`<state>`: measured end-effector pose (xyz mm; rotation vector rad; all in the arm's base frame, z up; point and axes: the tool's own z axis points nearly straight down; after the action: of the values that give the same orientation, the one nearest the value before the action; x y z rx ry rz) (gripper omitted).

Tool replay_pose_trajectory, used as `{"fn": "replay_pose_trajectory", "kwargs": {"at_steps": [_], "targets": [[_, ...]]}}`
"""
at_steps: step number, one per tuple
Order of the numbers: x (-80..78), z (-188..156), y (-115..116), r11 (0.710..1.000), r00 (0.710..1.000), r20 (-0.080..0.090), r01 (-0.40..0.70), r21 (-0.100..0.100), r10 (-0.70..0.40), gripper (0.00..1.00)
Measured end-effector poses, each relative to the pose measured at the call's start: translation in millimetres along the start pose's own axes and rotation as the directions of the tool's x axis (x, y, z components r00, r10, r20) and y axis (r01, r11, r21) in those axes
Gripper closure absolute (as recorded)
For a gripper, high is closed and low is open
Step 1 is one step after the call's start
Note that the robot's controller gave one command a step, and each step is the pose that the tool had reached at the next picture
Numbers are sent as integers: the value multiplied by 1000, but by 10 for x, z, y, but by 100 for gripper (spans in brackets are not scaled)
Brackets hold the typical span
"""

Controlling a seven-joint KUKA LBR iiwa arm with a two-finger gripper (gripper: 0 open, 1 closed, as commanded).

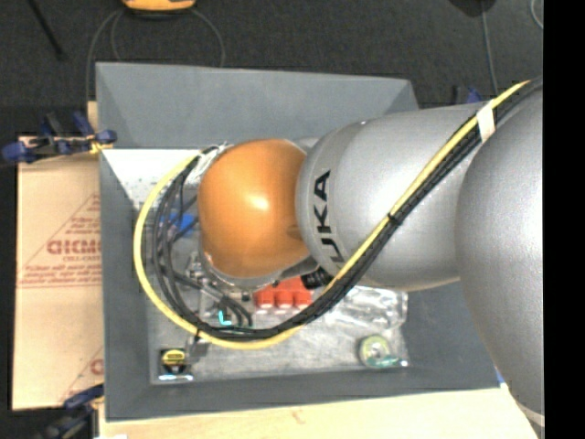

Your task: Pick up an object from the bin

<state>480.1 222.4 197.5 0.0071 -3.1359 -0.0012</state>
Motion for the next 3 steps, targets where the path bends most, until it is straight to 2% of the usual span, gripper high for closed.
{"fn": "replay_pose_trajectory", "kwargs": {"at_steps": [1, 2, 3], "targets": [[-143, 426, -1096, 989, 989, 4, -148, 2, 148, 0], [-432, 937, -1590, 986, 986, 15, -165, -3, 165, 0], [-780, 1197, -1949, 906, 906, 13, -424, -11, 424, 0]]}}
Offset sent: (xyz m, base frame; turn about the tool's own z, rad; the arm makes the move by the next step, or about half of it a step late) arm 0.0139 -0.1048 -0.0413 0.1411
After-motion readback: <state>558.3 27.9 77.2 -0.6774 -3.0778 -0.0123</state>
